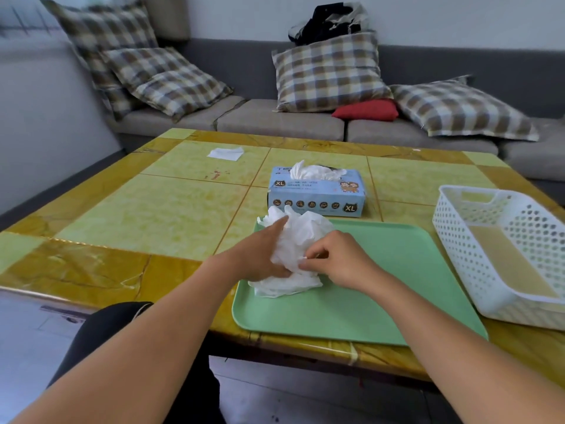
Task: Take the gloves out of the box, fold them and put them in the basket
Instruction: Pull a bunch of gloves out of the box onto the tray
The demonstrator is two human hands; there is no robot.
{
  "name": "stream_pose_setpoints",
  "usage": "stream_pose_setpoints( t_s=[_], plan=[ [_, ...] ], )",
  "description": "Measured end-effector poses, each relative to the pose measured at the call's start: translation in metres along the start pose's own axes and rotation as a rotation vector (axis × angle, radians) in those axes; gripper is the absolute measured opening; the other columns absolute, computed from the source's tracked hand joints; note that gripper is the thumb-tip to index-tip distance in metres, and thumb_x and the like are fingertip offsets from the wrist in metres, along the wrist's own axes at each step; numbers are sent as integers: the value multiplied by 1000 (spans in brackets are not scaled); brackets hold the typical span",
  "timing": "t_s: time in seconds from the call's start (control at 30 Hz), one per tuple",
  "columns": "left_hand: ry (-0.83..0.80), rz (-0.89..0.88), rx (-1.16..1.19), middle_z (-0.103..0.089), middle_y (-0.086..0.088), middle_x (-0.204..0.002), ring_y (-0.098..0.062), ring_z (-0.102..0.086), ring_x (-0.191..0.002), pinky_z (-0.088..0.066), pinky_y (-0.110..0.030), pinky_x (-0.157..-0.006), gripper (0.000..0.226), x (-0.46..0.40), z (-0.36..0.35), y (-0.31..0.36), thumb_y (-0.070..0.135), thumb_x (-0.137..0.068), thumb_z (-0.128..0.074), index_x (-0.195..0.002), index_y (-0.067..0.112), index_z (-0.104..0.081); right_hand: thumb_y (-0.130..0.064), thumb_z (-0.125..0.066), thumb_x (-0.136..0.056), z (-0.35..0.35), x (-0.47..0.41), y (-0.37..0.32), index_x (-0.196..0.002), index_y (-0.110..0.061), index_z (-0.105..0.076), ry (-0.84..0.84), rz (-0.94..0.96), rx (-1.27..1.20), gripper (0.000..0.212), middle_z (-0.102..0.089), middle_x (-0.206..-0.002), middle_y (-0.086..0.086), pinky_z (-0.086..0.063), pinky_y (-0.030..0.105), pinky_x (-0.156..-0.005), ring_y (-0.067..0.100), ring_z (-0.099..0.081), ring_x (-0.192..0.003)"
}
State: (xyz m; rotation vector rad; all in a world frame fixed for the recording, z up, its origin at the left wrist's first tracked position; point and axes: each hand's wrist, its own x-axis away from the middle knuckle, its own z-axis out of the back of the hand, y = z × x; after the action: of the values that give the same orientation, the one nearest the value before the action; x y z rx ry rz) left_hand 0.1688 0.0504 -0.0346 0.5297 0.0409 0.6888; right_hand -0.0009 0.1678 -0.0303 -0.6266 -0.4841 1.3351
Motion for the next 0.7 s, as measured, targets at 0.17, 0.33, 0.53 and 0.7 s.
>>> stream_pose_setpoints(
  t_s=[0.17, 0.33, 0.53, 0.7],
  plan=[
    [109, -32, -93, -45, -8, -153, -30, -49, -132, -42, -38, -105, 92, -12, 5, -7, 20, -89, -70, -160, 25, -12, -17, -71, -94, 39, 23, 7, -84, -5, -76, -116, -2, -181, 16, -71, -76, 14, -51, 30, -69, 10, -56, -69],
    [146, -27, -73, -27, -6, -160, -30, -39, -139, -37, -37, -109, 86, -17, 2, 2, 5, -86, -59, -159, 19, -15, -6, -62, -96, 89, 41, 12, -103, 7, -71, 80, -85, -567, 17, -75, -97, 16, -60, 26, -77, 19, -69, -85],
    [74, 18, -185, -42, -5, -122, -30, -51, -116, -42, -33, -89, 46, -21, 1, 6, 6, -84, -54, -129, 10, -47, -10, -53, -101, 122, 67, 26, -96, -9, -71, 118, -128, -917, 18, -72, -86, 4, -57, 27, -65, 15, -68, -74],
    [6, 74, -338, -27, -6, -148, -31, -40, -130, -38, -39, -108, 55, -20, 11, 5, 23, -91, -61, -143, 14, -43, -19, -46, -103, 122, 75, 37, -109, -9, -67, 84, -297, -1095, 23, -71, -107, 17, -56, 36, -72, 26, -69, -93]
  ],
)
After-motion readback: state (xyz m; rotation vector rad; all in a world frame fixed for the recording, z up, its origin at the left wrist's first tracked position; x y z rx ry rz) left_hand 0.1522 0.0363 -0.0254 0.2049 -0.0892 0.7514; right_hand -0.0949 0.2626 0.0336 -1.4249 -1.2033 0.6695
